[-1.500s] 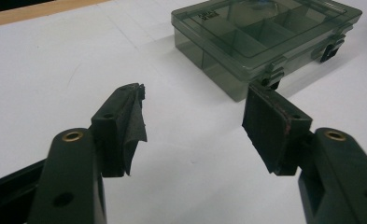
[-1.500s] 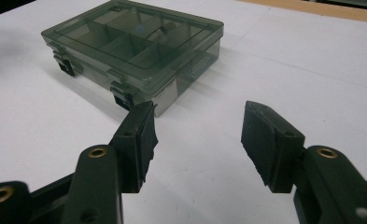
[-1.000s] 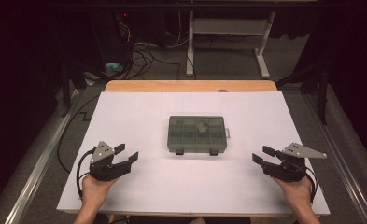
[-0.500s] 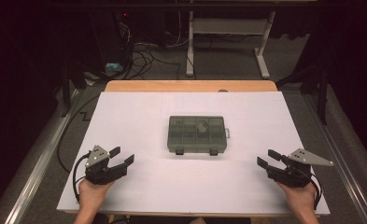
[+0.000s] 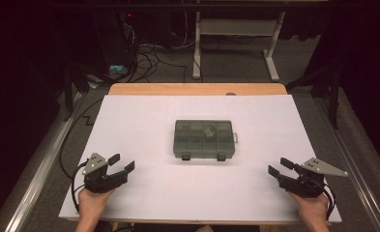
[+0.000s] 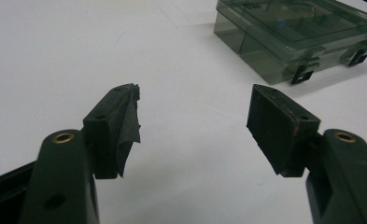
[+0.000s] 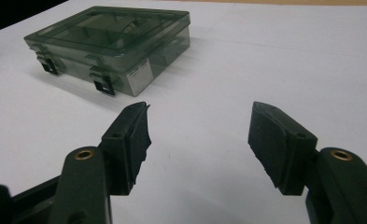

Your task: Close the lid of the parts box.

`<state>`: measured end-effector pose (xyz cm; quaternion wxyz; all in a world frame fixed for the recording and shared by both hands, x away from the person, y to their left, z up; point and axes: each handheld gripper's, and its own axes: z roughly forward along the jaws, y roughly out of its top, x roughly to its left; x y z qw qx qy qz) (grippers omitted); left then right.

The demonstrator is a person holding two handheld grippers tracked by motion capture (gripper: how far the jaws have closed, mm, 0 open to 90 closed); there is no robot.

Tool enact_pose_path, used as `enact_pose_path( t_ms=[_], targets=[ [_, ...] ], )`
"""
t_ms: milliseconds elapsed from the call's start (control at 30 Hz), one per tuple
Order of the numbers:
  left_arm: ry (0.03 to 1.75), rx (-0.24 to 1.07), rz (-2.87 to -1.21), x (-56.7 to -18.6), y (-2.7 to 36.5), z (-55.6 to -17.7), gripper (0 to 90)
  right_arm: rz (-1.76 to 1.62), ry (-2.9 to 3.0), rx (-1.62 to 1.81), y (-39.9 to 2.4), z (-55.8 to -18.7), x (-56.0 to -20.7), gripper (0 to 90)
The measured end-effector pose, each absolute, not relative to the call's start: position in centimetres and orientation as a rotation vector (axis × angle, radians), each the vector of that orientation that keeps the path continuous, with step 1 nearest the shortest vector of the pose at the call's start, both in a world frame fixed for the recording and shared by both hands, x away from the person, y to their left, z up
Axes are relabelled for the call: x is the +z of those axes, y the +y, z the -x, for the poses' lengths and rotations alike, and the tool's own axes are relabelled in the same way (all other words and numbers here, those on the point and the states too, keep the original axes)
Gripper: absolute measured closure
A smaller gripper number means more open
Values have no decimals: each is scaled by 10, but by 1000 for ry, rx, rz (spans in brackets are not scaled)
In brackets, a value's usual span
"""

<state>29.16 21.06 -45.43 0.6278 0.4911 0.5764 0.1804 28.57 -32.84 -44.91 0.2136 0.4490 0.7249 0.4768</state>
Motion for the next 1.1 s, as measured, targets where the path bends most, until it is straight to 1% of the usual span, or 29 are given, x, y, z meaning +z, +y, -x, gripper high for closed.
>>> enact_pose_path(
  t_ms=[567,933,1100],
  targets=[
    [1353,422,-1115,-466,216,-291,328,-1267,1968,1297,-341,-280,-458,347],
    [1370,399,-1083,-467,222,-284,322,-1263,1983,1271,-341,-272,-463,335],
    [1367,410,-1091,-468,222,-283,322,-1245,1986,1262,-340,-271,-463,333]
  ],
)
